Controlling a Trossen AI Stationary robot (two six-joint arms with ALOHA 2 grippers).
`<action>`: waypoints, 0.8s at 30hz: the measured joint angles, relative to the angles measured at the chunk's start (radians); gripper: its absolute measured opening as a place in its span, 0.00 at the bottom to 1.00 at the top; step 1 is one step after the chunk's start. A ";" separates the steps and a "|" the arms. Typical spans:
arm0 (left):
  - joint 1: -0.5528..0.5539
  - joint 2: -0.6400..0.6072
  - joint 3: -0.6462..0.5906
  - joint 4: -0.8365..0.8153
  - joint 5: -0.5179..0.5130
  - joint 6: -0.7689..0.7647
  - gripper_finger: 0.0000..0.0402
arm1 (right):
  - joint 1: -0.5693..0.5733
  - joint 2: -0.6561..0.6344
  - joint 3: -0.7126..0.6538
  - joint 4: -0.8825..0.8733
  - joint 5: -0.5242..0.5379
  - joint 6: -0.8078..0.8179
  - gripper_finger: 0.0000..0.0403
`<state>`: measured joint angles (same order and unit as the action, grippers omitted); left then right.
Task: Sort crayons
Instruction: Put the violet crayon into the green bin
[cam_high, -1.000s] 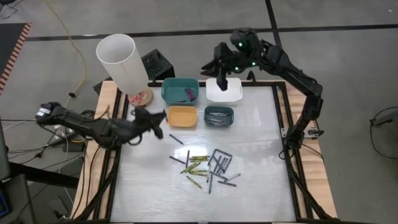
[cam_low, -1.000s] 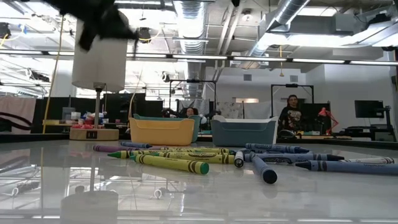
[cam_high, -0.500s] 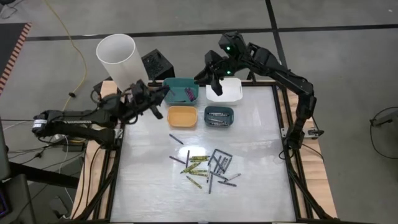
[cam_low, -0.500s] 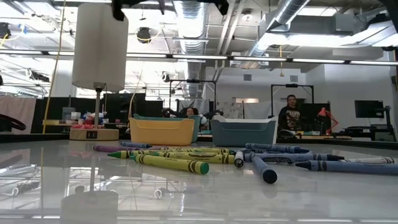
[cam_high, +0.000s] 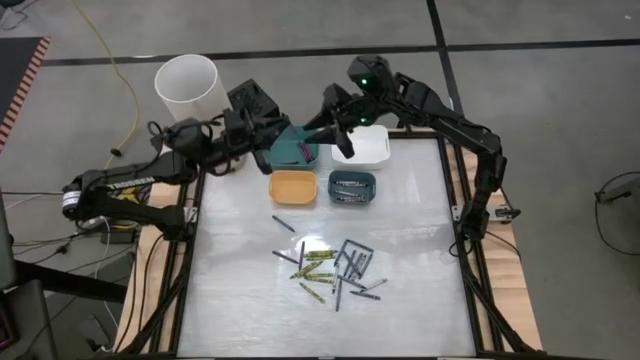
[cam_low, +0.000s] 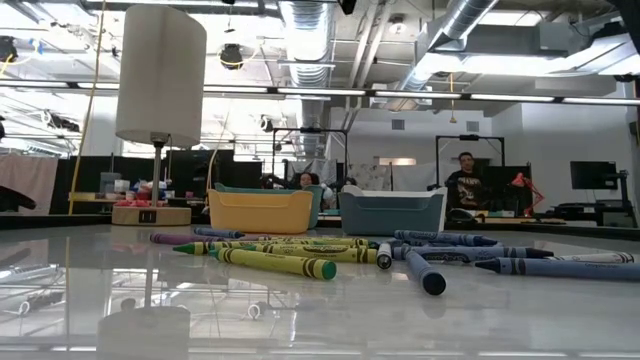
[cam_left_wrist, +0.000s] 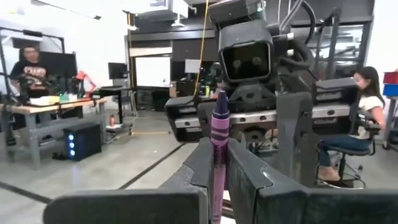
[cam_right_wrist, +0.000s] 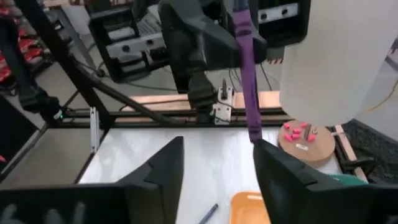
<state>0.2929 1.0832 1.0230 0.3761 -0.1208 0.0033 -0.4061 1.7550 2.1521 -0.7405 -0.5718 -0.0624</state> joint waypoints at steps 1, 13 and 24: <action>0.003 0.002 0.001 0.004 0.012 0.000 0.03 | -0.001 0.000 0.000 0.009 0.006 0.006 0.49; 0.003 0.017 0.002 0.068 0.062 0.001 0.03 | 0.001 0.017 0.001 0.109 0.018 0.009 0.52; 0.003 0.017 0.002 0.060 0.063 -0.003 0.03 | 0.041 0.053 0.000 0.148 0.020 0.001 0.52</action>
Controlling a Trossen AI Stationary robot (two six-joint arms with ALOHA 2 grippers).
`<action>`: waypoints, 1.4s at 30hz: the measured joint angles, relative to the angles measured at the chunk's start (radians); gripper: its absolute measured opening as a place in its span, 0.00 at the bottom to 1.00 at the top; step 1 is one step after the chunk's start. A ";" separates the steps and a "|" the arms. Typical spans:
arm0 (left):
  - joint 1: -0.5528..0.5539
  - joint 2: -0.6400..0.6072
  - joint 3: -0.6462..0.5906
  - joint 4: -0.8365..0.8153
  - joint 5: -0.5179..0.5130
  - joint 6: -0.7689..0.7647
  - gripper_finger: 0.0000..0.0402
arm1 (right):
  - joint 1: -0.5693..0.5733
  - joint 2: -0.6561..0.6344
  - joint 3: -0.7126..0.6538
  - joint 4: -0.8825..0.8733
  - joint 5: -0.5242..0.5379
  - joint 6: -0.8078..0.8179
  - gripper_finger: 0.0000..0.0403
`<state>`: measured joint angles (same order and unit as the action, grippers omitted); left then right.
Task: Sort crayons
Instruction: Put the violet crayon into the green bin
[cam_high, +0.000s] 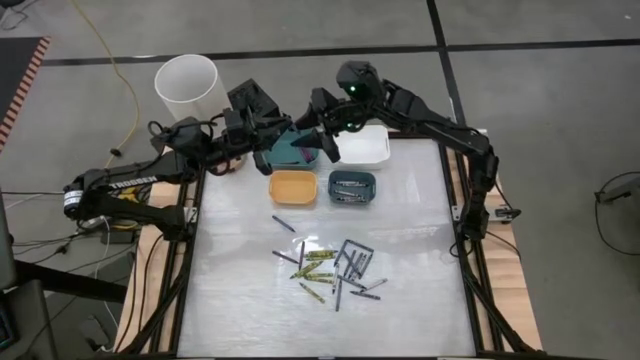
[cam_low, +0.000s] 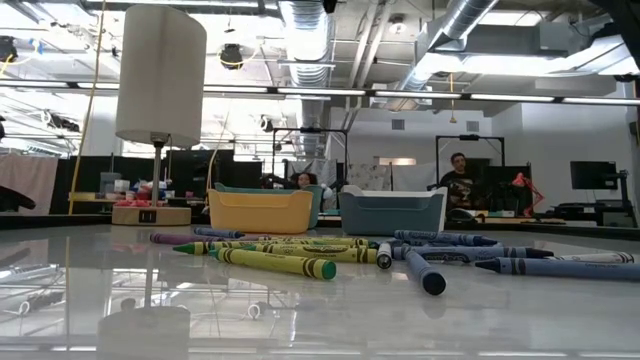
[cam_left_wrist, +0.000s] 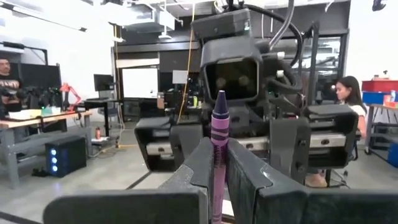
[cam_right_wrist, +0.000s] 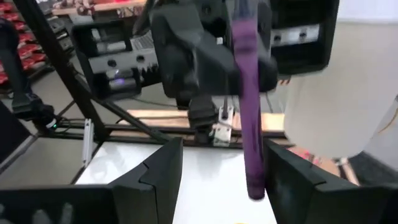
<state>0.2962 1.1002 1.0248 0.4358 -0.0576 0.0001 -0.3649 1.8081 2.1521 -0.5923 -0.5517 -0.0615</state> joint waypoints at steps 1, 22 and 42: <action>0.000 0.000 0.000 0.000 0.000 -0.002 0.03 | 0.002 -0.001 0.000 0.012 0.005 -0.002 0.52; 0.001 0.000 0.000 -0.047 -0.036 -0.006 0.04 | -0.019 -0.002 0.000 0.006 0.102 -0.006 0.02; 0.000 -0.003 0.000 -0.392 -0.239 -0.095 0.50 | -0.118 0.008 0.001 -0.003 0.203 0.032 0.00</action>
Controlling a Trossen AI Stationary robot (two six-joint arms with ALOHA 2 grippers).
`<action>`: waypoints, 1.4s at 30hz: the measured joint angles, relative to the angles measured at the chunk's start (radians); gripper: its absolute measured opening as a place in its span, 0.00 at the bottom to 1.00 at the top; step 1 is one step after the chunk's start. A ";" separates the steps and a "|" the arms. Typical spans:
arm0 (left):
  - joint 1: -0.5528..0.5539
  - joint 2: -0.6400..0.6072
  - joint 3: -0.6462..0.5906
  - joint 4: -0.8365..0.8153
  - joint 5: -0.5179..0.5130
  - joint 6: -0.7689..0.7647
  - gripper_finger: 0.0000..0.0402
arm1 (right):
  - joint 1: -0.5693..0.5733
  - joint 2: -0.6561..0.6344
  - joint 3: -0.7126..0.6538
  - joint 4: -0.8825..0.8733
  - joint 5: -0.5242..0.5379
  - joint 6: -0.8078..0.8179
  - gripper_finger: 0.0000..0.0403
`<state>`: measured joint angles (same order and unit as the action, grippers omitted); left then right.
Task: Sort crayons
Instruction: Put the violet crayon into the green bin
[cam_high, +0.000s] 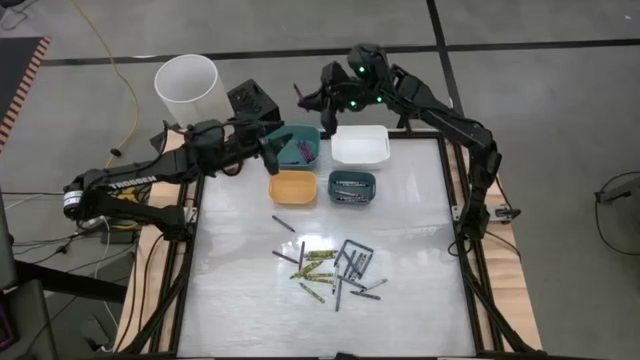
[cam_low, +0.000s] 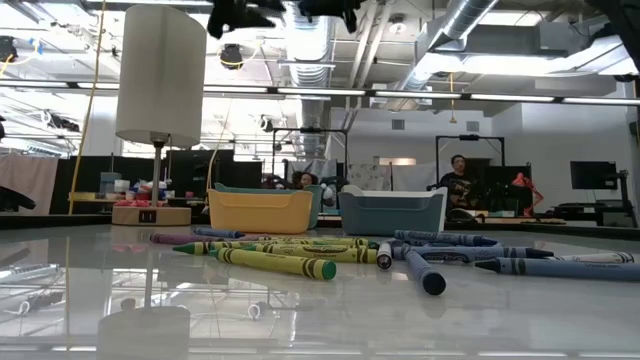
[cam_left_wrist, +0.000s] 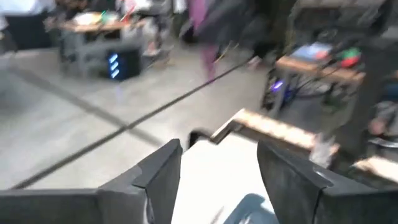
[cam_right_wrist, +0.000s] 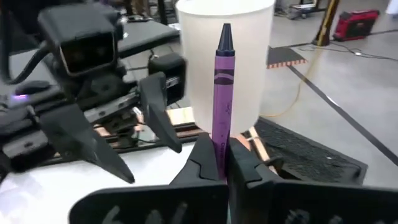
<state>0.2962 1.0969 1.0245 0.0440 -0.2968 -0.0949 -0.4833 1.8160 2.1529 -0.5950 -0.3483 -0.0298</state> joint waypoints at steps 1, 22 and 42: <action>0.000 0.000 0.000 -0.034 -0.019 -0.013 0.50 | -0.007 0.003 0.000 -0.003 0.008 -0.001 0.00; 0.000 0.000 0.000 -0.423 -0.103 -0.190 0.44 | -0.042 0.416 -0.045 0.046 0.042 -0.021 0.00; 0.000 0.000 0.000 -0.458 -0.121 -0.190 0.44 | -0.015 0.562 -0.045 0.048 0.196 -0.004 0.09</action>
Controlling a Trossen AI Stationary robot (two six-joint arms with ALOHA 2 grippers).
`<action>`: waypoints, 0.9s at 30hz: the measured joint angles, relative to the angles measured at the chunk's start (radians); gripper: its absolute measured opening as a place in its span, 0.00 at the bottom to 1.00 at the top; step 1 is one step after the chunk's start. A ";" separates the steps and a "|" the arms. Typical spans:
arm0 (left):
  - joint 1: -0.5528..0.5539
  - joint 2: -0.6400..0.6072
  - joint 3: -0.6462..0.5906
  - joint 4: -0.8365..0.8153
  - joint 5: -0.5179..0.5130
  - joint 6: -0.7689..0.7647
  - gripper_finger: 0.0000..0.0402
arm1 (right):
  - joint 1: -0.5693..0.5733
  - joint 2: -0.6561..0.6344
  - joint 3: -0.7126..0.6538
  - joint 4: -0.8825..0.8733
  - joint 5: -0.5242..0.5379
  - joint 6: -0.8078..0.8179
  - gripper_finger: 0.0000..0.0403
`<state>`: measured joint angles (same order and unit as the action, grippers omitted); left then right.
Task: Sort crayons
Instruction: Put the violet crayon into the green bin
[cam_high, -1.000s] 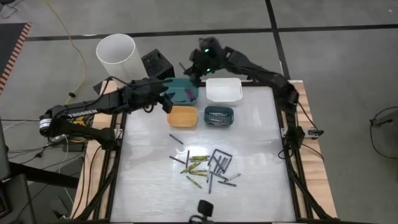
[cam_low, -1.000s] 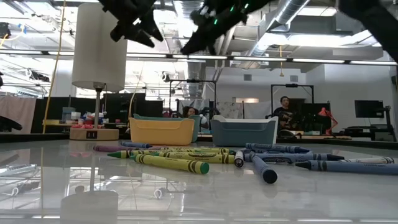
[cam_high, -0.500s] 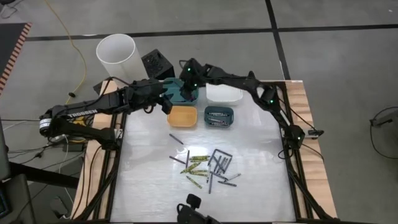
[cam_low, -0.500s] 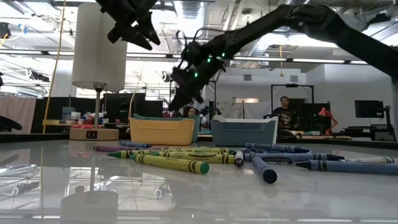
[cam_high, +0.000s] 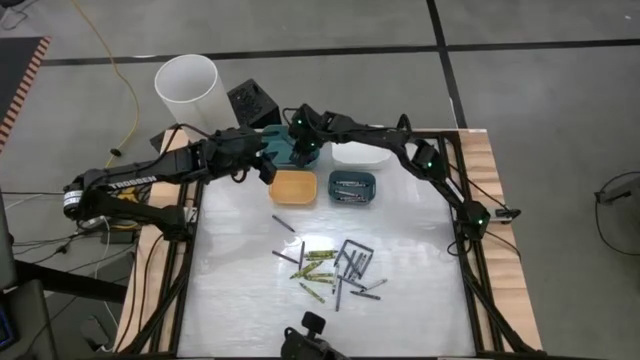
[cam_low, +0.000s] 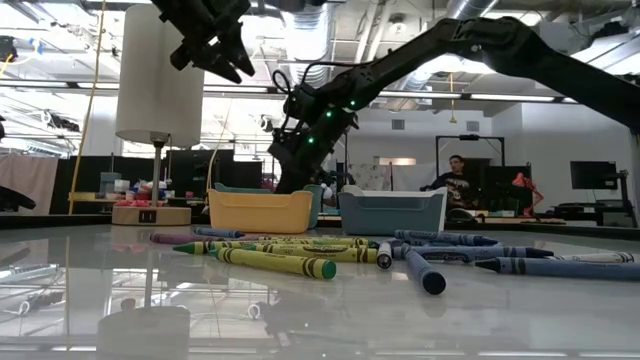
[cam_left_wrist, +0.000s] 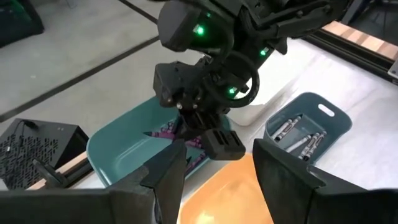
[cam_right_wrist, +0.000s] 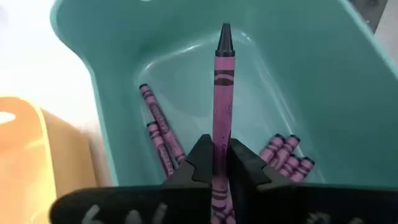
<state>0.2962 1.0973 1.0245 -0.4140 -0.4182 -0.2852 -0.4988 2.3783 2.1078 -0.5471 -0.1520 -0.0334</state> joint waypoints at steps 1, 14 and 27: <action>0.000 0.000 0.000 -0.001 0.002 0.000 0.44 | 0.000 0.000 0.000 0.004 0.000 0.000 0.11; 0.000 0.000 0.000 -0.121 0.107 0.006 0.44 | -0.028 -0.026 0.072 -0.153 -0.133 -0.033 0.26; -0.135 0.001 -0.087 -0.215 0.378 0.308 0.44 | -0.160 -0.502 0.232 -0.372 -0.001 -0.282 0.27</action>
<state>0.1616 1.0983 0.9376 -0.6292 -0.0397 0.0227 -0.6583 1.8765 2.3398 -0.9188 -0.1535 -0.3152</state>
